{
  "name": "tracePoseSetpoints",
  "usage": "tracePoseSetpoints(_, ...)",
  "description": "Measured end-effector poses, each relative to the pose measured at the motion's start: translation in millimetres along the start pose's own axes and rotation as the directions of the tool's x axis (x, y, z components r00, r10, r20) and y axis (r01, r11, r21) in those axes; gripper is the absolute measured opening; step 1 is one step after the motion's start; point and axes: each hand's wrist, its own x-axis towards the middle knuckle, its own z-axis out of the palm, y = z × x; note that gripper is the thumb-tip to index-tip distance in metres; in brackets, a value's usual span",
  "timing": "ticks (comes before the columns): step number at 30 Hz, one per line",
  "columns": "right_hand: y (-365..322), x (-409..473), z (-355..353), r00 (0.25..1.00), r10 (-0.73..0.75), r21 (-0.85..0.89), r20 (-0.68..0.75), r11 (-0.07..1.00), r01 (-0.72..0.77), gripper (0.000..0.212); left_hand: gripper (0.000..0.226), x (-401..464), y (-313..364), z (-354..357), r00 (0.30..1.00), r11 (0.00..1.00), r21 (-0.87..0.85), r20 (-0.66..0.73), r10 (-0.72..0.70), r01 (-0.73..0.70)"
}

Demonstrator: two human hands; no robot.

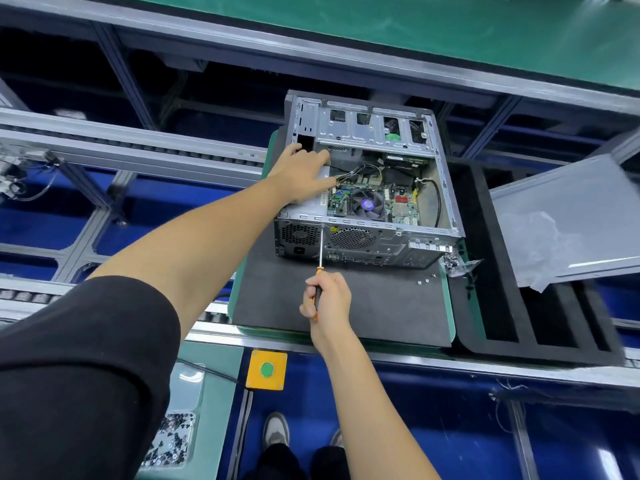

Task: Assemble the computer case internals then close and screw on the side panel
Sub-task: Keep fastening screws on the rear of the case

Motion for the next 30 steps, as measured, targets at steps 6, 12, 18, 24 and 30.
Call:
tracePoseSetpoints(6,-16.7,-5.9,-68.8,0.984,-0.151,-0.326,-0.094,0.939,0.112,0.022,0.04,-27.3,41.2,-8.1,0.972,0.983,-0.108,-0.202,0.124,-0.148)
tracePoseSetpoints(12,-43.5,5.0,-167.9,0.954,-0.208,-0.447,-0.217,0.89,0.093,0.025,0.035,-74.8,145.7,19.5,0.851,0.894,0.003,-0.305,0.428,-0.449)
tracePoseSetpoints(18,-66.5,20.9,-236.5,0.94,-0.239,-0.577,-0.243,0.815,0.058,0.02,0.027,-97.1,218.5,83.5,0.965,0.938,-0.329,0.19,0.183,-0.113)
tracePoseSetpoints(24,-80.2,41.5,-269.1,0.951,-0.226,-0.665,-0.211,0.747,0.03,0.02,0.038,-71.7,276.1,111.5,0.924,0.755,-0.543,0.304,-0.232,0.369)
tracePoseSetpoints(30,-86.4,52.0,-293.6,0.971,-0.183,-0.662,-0.153,0.748,0.036,0.021,0.025,-60.8,294.7,131.2,0.867,0.68,-0.542,0.245,-0.434,0.494)
